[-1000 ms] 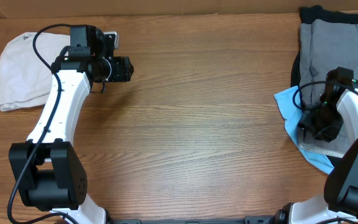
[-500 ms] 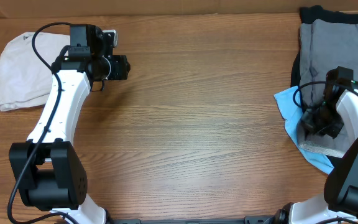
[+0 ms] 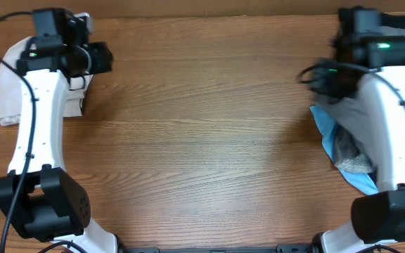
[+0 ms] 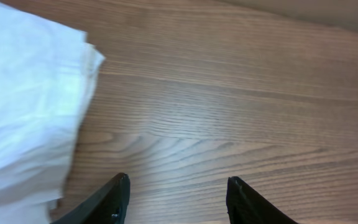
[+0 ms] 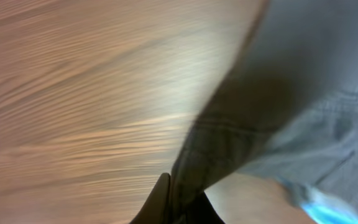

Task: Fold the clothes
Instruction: 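Drag the grey shorts with the right gripper to the table center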

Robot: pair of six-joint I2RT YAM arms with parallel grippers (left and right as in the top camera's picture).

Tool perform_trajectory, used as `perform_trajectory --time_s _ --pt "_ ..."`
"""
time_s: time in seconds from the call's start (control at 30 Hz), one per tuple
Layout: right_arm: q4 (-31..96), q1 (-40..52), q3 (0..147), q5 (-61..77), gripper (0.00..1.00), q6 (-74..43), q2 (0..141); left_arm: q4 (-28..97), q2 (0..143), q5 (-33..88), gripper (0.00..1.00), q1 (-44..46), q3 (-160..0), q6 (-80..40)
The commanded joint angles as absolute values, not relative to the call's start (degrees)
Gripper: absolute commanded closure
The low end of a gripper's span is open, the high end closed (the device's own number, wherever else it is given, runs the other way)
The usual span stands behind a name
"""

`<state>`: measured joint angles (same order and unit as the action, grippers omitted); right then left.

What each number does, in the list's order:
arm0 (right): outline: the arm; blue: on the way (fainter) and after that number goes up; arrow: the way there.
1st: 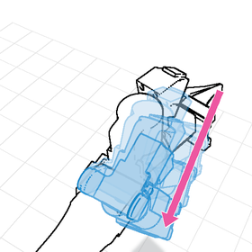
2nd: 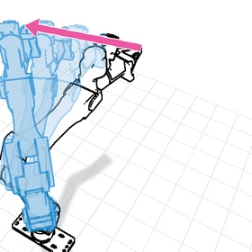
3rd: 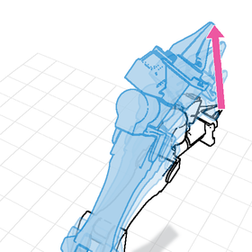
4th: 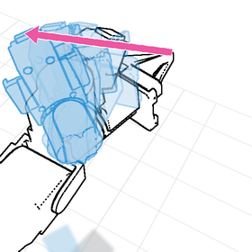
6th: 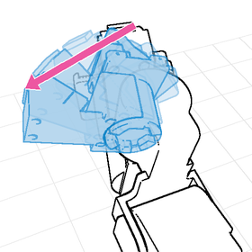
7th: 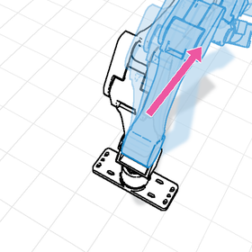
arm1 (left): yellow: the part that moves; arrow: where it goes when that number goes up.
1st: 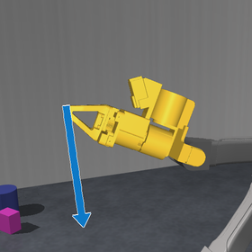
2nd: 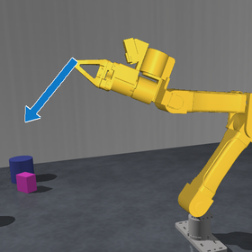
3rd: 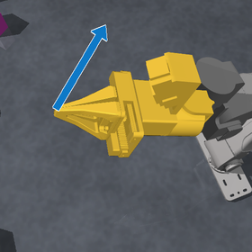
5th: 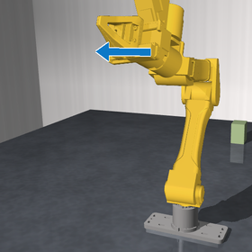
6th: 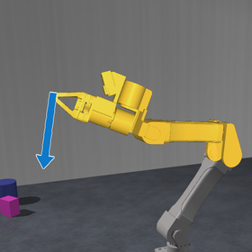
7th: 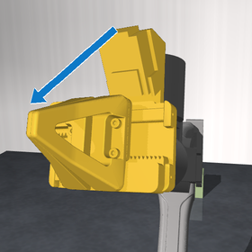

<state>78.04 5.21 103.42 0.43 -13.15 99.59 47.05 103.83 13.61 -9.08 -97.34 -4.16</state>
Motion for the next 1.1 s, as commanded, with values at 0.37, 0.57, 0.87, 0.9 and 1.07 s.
perform_trajectory --time_s 0.37,0.57,0.87,0.9,1.07 --pt "54.2 44.6 104.9 14.0 0.81 -18.1 110.7 51.9 102.2 13.1 0.39 -20.8 -99.5 -4.7" --pt "54.1 48.3 105.4 14.0 0.09 -18.6 111.9 55.0 102.2 13.1 0.37 -22.3 -99.5 -1.4" --pt "66.1 30.0 110.0 13.0 0.0 -19.2 105.2 54.8 102.2 23.9 0.37 -18.0 -99.5 6.7" --pt "66.8 27.4 110.0 13.0 0.0 -19.4 105.0 54.8 102.2 24.1 0.37 -16.7 -99.5 7.2" --pt "68.3 17.1 109.8 13.0 0.0 -23.0 104.9 54.2 102.4 23.8 0.35 -9.1 -99.5 10.8"
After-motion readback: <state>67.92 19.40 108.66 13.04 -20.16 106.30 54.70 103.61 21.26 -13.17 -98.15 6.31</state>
